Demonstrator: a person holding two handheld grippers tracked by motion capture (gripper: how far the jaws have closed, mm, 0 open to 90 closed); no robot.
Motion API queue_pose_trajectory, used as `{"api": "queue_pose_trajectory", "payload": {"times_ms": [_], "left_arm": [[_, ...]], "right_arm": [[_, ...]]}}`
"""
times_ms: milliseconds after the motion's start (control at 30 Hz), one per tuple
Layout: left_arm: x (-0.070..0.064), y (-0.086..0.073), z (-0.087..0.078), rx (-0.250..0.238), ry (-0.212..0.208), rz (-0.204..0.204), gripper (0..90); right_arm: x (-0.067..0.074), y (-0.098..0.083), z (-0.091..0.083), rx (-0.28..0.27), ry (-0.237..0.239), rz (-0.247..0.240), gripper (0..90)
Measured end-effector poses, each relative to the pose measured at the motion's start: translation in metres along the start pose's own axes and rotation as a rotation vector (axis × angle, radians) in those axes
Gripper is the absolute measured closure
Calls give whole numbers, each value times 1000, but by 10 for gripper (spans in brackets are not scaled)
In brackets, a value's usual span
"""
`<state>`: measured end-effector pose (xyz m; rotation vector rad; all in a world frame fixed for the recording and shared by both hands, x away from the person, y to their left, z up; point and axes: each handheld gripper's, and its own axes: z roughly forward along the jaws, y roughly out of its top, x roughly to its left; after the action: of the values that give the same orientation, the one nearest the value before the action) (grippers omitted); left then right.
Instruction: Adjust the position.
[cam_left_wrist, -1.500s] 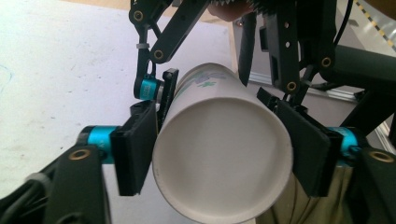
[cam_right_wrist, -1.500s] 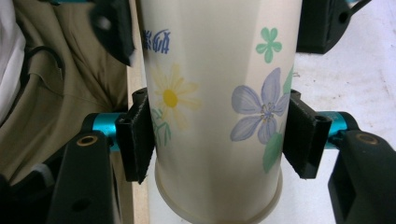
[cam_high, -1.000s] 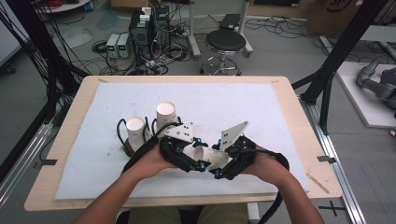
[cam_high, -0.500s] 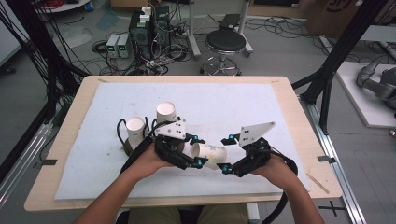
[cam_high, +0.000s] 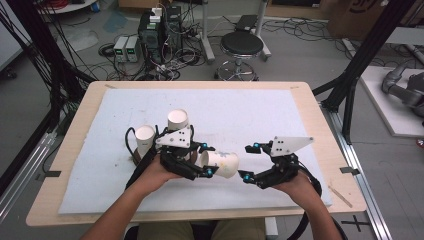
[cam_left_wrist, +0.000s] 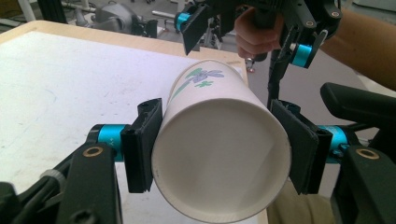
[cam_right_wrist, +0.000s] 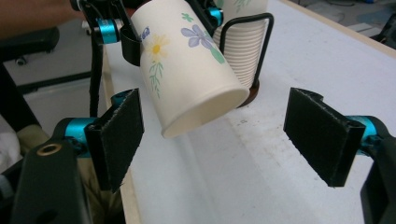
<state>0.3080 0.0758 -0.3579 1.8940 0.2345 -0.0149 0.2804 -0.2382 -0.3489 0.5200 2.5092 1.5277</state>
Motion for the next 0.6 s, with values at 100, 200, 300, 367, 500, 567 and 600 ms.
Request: {"api": "queue_pose_trajectory", "payload": {"times_ms": [100,200,300,367,500,567,600], "left_arm": [[0,-2,-1,-18,7,-6,368],[1,-5,-2,-39,10,-12,369],[1,-7,-2,-59,7,-16,369],[1,-9,-1,-70,6,-13,369],[0,-11,-2,-94,2,-16,369],[0,-11,-3,-106,3,-10,369],[0,-11,-3,-108,1,-7,369]], "right_arm": [[1,-6,-2,-24,14,38,207],[-1,-12,-2,-42,-13,41,207],[0,-19,0,-49,-8,57,207],[0,-24,2,-62,-2,56,207],[1,-34,5,-111,20,76,207],[1,-37,7,-123,31,92,207],[0,-38,8,-123,33,93,207]]}}
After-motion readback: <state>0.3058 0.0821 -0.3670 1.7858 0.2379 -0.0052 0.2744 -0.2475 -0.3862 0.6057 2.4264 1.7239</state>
